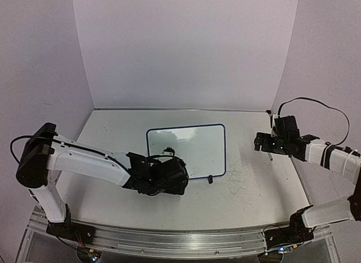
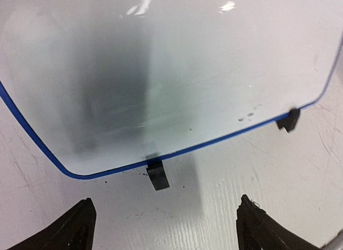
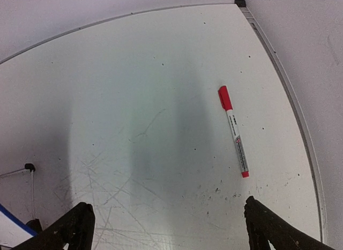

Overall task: Write a sentence on the whiteboard
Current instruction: Move the whiteboard stand to the center of the board, then pick up the whiteboard marker from the corner of the board.

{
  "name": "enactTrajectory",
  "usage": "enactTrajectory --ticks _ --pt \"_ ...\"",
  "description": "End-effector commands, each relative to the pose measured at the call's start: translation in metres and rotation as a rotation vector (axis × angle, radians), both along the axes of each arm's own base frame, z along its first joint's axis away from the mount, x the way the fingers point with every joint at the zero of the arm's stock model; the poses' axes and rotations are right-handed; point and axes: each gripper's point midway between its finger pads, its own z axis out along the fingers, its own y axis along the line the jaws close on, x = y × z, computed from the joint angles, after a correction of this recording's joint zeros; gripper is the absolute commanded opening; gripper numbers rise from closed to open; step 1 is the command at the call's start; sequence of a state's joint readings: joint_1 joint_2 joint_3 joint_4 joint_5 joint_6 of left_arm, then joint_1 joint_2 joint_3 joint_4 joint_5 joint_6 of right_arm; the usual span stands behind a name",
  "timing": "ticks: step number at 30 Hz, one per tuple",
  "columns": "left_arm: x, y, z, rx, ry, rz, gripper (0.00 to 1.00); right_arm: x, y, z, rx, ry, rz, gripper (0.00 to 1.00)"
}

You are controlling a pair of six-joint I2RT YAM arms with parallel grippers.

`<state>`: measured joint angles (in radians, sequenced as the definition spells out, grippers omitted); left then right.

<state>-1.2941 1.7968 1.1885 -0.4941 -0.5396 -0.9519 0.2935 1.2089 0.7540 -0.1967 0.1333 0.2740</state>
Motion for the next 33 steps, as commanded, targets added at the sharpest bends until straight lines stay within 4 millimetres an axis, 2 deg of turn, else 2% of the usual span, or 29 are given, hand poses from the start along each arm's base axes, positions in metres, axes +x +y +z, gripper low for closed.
enactTrajectory --ticks 1,5,9,15,20,23,26,30,33 --pt "-0.021 -0.006 0.039 -0.107 -0.028 -0.233 0.99 0.005 -0.01 0.005 -0.033 -0.027 -0.061 0.98" --pt "-0.029 -0.006 0.083 -0.236 -0.113 -0.341 0.99 0.002 -0.009 -0.003 -0.029 -0.022 -0.051 0.98" --pt "-0.032 -0.009 0.134 -0.339 -0.233 -0.424 1.0 0.007 -0.017 -0.009 -0.073 -0.017 -0.072 0.98" --pt "-0.03 -0.007 0.18 -0.421 -0.355 -0.456 0.99 0.027 -0.052 -0.011 -0.051 0.007 -0.142 0.98" --pt "-0.024 0.003 0.207 -0.43 -0.439 -0.431 0.99 0.052 -0.071 -0.021 -0.006 0.047 -0.138 0.98" --pt "-0.019 0.012 0.218 -0.436 -0.474 -0.401 0.99 0.068 -0.079 -0.035 0.013 0.09 -0.137 0.97" --pt "-0.015 0.02 0.227 -0.457 -0.49 -0.383 0.99 0.079 -0.09 -0.051 0.056 0.133 -0.135 0.88" --pt "-0.013 0.027 0.241 -0.484 -0.512 -0.38 0.99 0.087 -0.099 -0.078 0.059 0.204 -0.132 0.68" --pt "-0.012 0.031 0.25 -0.496 -0.528 -0.376 0.99 0.087 -0.101 -0.097 0.069 0.254 -0.132 0.64"
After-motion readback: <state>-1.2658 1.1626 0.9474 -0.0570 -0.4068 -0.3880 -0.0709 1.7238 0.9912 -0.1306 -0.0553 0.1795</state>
